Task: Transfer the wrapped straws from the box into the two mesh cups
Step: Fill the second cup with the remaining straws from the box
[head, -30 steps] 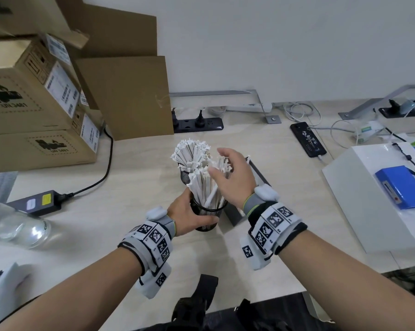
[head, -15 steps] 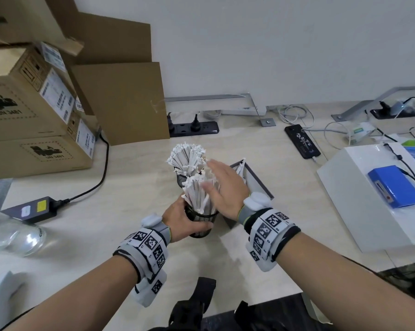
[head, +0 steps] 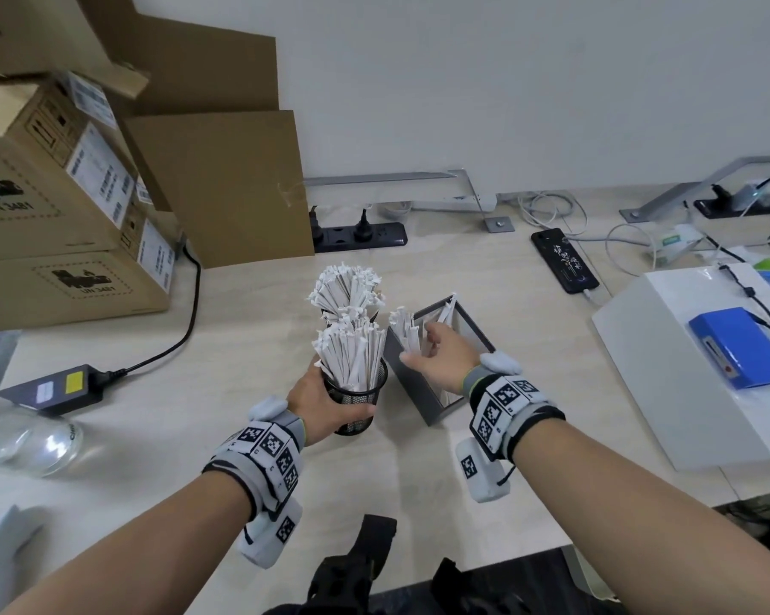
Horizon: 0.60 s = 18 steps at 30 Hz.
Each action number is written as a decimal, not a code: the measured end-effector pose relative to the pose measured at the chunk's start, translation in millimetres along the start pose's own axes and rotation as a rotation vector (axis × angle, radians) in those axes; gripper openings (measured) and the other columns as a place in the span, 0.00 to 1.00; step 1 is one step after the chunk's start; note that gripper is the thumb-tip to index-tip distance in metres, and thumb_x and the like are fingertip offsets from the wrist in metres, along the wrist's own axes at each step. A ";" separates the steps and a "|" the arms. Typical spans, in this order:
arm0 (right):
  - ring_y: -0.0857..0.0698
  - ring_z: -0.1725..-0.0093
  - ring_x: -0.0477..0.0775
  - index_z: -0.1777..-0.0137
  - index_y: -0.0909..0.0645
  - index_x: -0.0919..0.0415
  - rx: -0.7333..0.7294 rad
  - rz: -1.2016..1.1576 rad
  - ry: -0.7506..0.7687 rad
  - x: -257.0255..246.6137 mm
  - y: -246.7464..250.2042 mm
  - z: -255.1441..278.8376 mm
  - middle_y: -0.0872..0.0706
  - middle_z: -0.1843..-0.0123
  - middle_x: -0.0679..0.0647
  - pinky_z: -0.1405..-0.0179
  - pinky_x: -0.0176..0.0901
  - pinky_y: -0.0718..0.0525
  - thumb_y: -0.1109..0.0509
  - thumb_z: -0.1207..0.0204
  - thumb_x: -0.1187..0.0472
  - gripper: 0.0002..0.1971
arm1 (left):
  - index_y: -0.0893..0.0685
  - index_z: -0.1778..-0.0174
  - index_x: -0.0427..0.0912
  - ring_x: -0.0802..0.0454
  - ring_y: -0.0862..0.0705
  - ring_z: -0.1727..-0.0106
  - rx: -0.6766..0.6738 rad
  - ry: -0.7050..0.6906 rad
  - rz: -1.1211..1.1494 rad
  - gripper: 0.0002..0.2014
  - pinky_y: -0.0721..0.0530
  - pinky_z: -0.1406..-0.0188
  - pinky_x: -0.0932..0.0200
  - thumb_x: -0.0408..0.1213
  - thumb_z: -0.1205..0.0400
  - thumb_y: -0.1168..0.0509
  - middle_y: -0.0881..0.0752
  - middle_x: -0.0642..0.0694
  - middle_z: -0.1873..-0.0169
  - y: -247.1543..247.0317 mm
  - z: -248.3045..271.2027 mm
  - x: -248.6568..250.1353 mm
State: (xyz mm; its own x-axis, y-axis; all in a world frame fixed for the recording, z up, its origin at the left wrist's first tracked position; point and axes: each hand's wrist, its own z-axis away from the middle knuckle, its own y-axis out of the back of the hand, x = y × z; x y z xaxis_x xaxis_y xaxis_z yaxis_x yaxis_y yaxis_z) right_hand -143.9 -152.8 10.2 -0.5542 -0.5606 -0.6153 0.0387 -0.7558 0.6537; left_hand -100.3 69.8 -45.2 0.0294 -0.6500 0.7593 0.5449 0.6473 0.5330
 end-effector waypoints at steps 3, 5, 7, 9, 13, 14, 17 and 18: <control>0.25 0.25 0.57 0.18 0.39 0.55 -0.034 0.047 0.002 -7.9 -5.8 -3.3 0.27 0.22 0.54 0.30 0.45 0.28 0.25 0.28 0.47 0.40 | 0.21 0.31 0.51 0.55 0.14 0.40 -0.005 -0.001 -0.017 0.50 0.17 0.37 0.54 0.68 0.49 0.22 0.12 0.56 0.43 1.3 -0.7 -2.7; 0.22 0.29 0.58 0.22 0.34 0.56 -0.042 0.058 -0.004 -12.8 -9.2 -5.9 0.22 0.26 0.55 0.36 0.42 0.26 0.26 0.27 0.51 0.35 | 0.20 0.31 0.51 0.56 0.14 0.40 -0.005 0.006 -0.023 0.49 0.16 0.38 0.55 0.69 0.49 0.22 0.11 0.57 0.44 2.7 -1.7 -2.9; 0.18 0.40 0.58 0.33 0.26 0.58 -0.048 0.035 -0.019 -14.9 -14.8 -9.5 0.16 0.38 0.56 0.48 0.41 0.22 0.26 0.27 0.54 0.24 | 0.19 0.32 0.52 0.57 0.14 0.40 -0.006 0.014 -0.025 0.49 0.16 0.38 0.54 0.69 0.49 0.22 0.11 0.58 0.44 3.7 -2.6 -3.8; 0.18 0.50 0.57 0.44 0.23 0.60 -0.072 0.037 -0.042 -14.8 -20.4 -11.7 0.16 0.50 0.55 0.57 0.42 0.22 0.26 0.27 0.55 0.16 | 0.19 0.32 0.52 0.58 0.14 0.41 -0.002 0.014 -0.023 0.49 0.16 0.37 0.54 0.69 0.49 0.22 0.11 0.59 0.45 3.6 -2.5 -4.2; 0.17 0.42 0.59 0.37 0.22 0.59 -0.083 -0.011 -0.069 -11.3 -27.2 -16.3 0.15 0.42 0.55 0.41 0.49 0.19 0.24 0.29 0.48 0.24 | 0.20 0.32 0.52 0.58 0.14 0.41 -0.002 0.010 -0.024 0.48 0.16 0.38 0.55 0.69 0.48 0.22 0.11 0.59 0.45 2.6 -1.2 -2.3; 0.17 0.41 0.60 0.35 0.22 0.58 -0.070 -0.019 -0.080 -10.7 -27.7 -17.2 0.15 0.41 0.55 0.41 0.49 0.19 0.24 0.29 0.47 0.26 | 0.20 0.32 0.52 0.58 0.14 0.41 -0.003 0.005 -0.019 0.48 0.16 0.38 0.55 0.69 0.48 0.22 0.11 0.59 0.44 1.3 -1.9 -2.6; 0.15 0.48 0.59 0.45 0.19 0.58 -0.013 -0.039 -0.096 -7.9 -27.2 -17.0 0.13 0.49 0.55 0.48 0.45 0.19 0.25 0.31 0.41 0.24 | 0.20 0.32 0.52 0.57 0.14 0.40 -0.005 -0.007 -0.008 0.48 0.16 0.37 0.52 0.68 0.48 0.22 0.12 0.58 0.43 1.1 -0.9 0.9; 0.16 0.52 0.59 0.52 0.20 0.57 0.012 -0.072 -0.096 -8.3 -25.6 -15.0 0.14 0.54 0.54 0.51 0.44 0.20 0.25 0.31 0.40 0.21 | 0.21 0.32 0.53 0.57 0.14 0.39 -0.004 -0.011 -0.005 0.48 0.16 0.36 0.52 0.68 0.48 0.22 0.12 0.58 0.43 1.5 -1.0 1.7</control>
State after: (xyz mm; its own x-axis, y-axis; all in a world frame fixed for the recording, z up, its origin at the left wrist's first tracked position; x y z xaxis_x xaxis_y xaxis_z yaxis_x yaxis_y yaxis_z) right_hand -127.9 -133.9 -8.1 -0.6320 -0.4698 -0.6163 -0.0137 -0.7884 0.6151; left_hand -98.6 69.3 -43.5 0.0176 -0.6488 0.7608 0.5483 0.6426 0.5353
